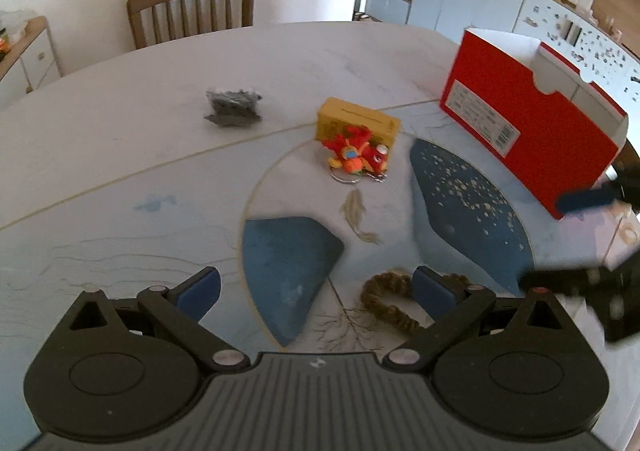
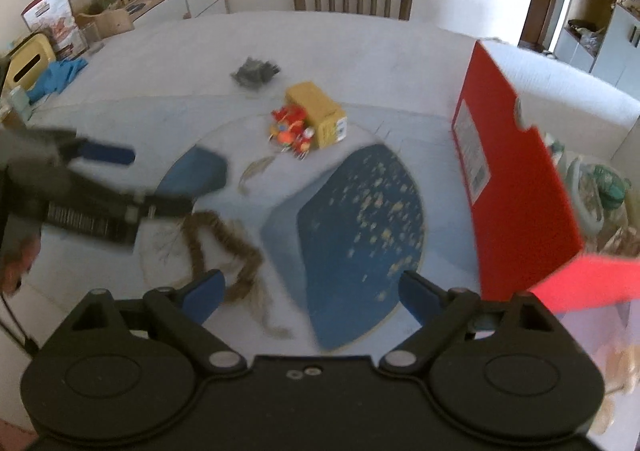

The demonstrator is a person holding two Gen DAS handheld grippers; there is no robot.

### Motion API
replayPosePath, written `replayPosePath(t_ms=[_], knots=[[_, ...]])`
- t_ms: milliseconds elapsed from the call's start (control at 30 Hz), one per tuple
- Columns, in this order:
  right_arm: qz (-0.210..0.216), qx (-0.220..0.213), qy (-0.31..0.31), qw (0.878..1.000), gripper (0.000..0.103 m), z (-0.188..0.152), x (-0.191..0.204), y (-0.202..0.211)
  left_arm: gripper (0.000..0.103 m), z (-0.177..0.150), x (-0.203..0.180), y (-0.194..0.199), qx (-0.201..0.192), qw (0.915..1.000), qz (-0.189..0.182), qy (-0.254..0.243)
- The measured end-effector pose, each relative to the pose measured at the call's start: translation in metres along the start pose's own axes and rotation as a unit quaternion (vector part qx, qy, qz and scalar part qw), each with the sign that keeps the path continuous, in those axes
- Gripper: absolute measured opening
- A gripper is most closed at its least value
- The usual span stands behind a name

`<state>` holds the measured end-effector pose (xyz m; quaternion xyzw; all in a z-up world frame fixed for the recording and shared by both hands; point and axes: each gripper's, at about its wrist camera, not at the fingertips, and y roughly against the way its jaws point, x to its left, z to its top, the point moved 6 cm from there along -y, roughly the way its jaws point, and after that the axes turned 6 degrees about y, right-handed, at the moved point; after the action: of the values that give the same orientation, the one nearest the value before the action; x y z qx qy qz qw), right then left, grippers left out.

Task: Organize objects
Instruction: 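Move the left gripper to the brown woven ring while the right approaches the yellow box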

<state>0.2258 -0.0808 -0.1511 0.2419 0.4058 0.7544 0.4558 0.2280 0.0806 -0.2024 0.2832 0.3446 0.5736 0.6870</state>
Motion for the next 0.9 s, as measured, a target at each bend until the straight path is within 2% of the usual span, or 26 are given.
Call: replayPosePath(t_ms=[433, 700, 833, 900], knots=[[-0.003, -0.018, 0.028, 0.999, 0.090, 0.066, -0.018, -0.040, 0.102, -0.014, -0.018, -0.015, -0.004, 0.9996, -0.014, -0.023], [0.021, -0.001, 0.000, 1.000, 0.084, 0.077, -0.014, -0.074, 0.101, -0.014, -0.027, -0.021, -0.006, 0.9988, -0.023, -0.043], [0.018, 0.004, 0.006, 1.000, 0.080, 0.079, -0.009, -0.085, 0.094, -0.015, -0.030, -0.024, -0.005, 0.9983, -0.029, -0.050], [0.015, -0.002, 0.003, 1.000, 0.079, 0.084, -0.012, -0.085, 0.087, -0.015, -0.032, -0.023, -0.007, 0.9980, -0.031, -0.054]])
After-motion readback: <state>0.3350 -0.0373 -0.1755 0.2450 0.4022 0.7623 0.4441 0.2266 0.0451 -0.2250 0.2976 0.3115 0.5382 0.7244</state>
